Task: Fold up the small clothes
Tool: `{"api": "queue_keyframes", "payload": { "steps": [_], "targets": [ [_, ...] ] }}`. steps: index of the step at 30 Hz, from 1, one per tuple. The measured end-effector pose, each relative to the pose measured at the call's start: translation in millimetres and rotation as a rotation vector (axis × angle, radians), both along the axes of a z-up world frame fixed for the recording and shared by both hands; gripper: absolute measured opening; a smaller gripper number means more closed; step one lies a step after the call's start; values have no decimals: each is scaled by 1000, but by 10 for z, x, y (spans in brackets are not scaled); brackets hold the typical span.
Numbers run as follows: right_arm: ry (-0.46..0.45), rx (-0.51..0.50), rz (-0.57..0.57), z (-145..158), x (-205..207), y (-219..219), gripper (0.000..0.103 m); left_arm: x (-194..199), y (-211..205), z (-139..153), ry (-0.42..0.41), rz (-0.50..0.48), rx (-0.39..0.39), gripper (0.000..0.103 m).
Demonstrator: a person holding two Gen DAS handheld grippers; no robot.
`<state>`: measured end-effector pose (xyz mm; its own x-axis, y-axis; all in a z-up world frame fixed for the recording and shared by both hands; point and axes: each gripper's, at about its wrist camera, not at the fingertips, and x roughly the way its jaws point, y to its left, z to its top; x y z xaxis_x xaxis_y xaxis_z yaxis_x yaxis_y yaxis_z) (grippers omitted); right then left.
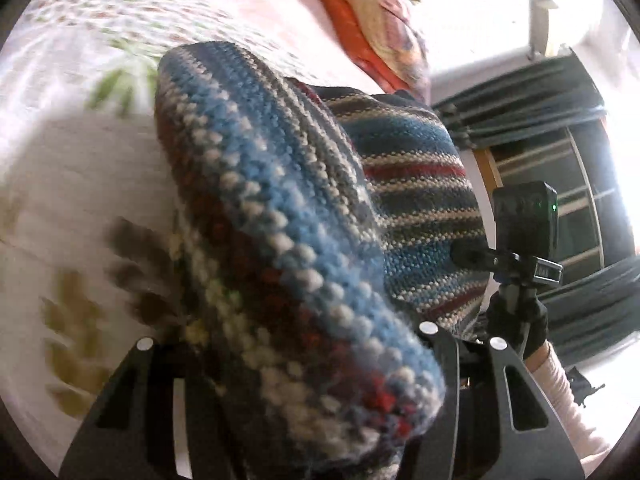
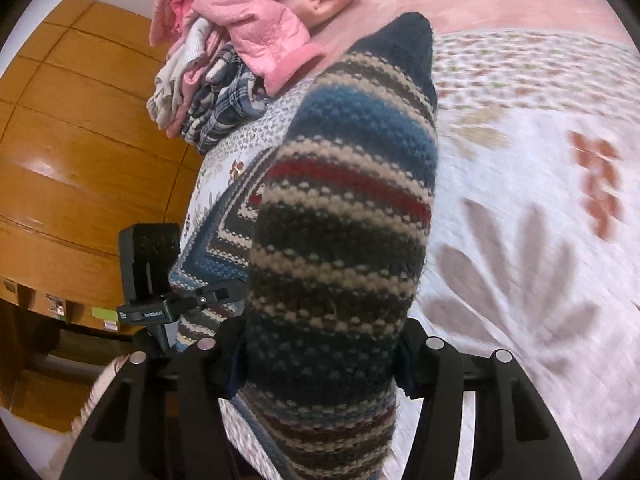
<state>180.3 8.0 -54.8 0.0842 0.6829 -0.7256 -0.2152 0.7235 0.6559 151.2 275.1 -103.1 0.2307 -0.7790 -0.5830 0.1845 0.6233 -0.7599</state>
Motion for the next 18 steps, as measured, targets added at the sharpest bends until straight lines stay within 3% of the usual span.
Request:
{"api": "queue_keyframes", "payload": {
  "steps": [4,7,13,18],
  "targets": [
    [7,-28,-5,4,-199,-500,57,-251,-498,-40,-28,-14,14,50],
    [33,-40,-10,-160,-323,-782,57,-346,-737,-195,5,-4,20,50],
    [124,-96,-33,-796,-379,-972,60,-511,-839,-557,6,-11,93,56],
    [142,-21,-72,-1033,-415,-1089,68,-575,-682,-681,-36,-10,82,60]
  ]
}}
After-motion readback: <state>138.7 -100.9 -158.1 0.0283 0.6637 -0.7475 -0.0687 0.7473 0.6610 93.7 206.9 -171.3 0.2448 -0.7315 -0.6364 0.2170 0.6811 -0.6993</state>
